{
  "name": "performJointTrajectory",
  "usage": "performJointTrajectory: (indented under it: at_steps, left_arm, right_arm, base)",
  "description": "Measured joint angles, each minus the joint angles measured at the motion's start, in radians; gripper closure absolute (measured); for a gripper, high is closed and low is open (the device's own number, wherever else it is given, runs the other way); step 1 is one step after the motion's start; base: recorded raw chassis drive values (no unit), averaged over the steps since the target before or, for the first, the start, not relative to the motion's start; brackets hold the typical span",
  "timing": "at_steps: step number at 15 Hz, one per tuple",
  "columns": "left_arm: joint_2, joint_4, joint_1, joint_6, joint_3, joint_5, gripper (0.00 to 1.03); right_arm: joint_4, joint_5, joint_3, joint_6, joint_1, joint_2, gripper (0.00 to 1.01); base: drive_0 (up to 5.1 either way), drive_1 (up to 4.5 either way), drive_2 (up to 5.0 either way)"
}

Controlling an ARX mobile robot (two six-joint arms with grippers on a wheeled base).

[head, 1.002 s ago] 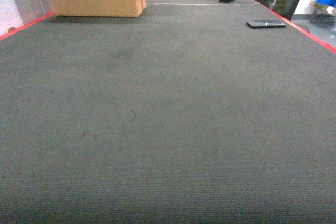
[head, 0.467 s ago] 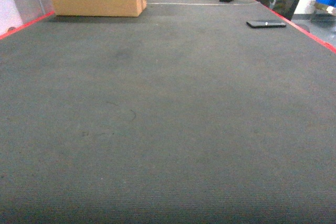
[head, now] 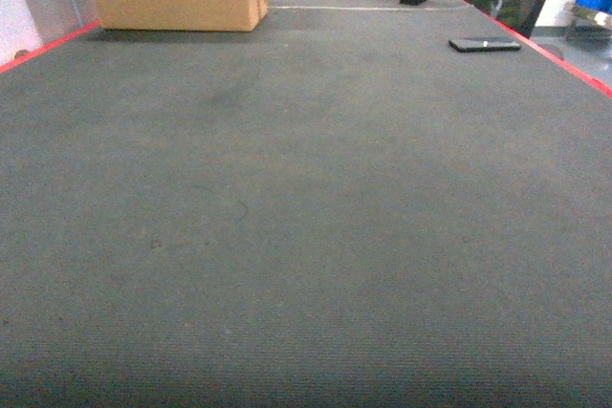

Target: Sort blue parts and orange caps into right shelf containers

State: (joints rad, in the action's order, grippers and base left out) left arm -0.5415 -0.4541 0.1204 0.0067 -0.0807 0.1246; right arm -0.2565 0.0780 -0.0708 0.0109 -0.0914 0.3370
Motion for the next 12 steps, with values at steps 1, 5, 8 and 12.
performJointTrajectory:
  at_steps: [1,5,8,12]
  left_arm:
    - [0.027,0.021,-0.013,0.000,0.012,-0.016,0.61]
    - [0.151,0.104,-0.119,-0.003,0.040,-0.126,0.61]
    - [0.209,0.129,-0.118,-0.003,0.070,-0.125,0.61]
    - [0.300,0.220,-0.119,-0.003,0.070,-0.124,0.61]
  right_arm:
    - [0.012,-0.064,0.010,0.000,0.074,-0.021,0.58]
    - [0.064,-0.079,0.035,-0.003,0.092,-0.100,0.58]
    - [0.073,-0.078,0.058,-0.003,0.092,-0.151,0.58]
    - [0.248,-0.078,0.055,-0.003,0.092,-0.332,0.58]
  base:
    - [0.0,0.00,0.0]
    - [0.0,0.00,0.0]
    - [0.0,0.00,0.0]
    - [0.0,0.00,0.0]
